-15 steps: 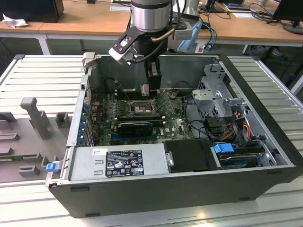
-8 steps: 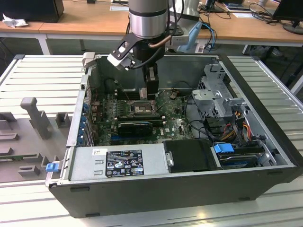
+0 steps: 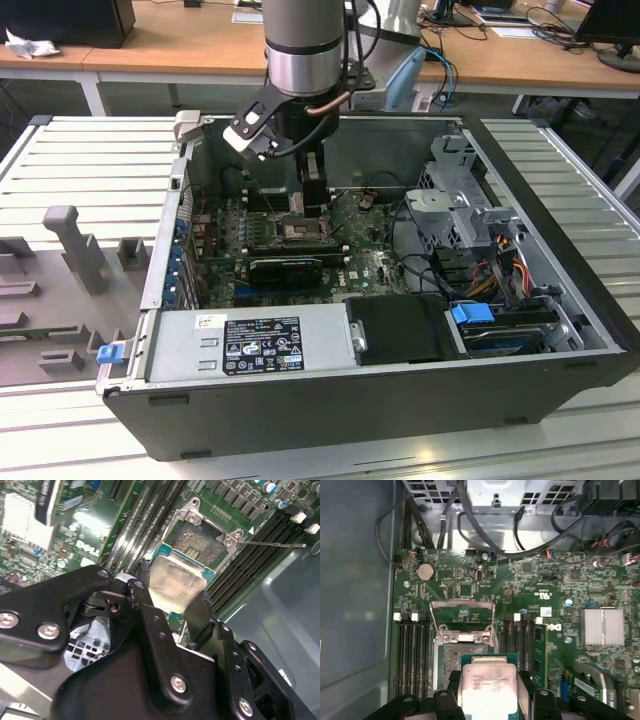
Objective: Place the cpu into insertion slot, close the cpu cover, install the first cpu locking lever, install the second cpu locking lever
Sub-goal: 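Place the cpu into insertion slot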
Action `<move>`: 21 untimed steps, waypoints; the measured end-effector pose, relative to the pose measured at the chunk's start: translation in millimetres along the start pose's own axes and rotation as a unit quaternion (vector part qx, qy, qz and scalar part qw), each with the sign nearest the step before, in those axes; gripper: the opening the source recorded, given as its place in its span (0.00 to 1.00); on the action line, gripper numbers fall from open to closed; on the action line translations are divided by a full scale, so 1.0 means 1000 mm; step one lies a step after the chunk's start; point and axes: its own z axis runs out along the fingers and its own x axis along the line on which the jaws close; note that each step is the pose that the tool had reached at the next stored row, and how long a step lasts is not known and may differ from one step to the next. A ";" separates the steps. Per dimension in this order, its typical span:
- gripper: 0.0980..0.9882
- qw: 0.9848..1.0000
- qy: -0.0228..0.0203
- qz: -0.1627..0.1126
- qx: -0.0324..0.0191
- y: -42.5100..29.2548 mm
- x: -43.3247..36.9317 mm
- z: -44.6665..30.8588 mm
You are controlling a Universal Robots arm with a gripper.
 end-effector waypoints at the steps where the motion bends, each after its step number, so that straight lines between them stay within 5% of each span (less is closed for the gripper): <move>1: 0.48 1.000 0.000 0.001 0.000 -0.0015 0.0021 0.0037; 18: 0.48 1.000 -0.002 0.013 0.000 -0.0097 0.0135 0.0427; 21: 0.48 1.000 -0.002 0.013 0.000 -0.0120 0.0172 0.0563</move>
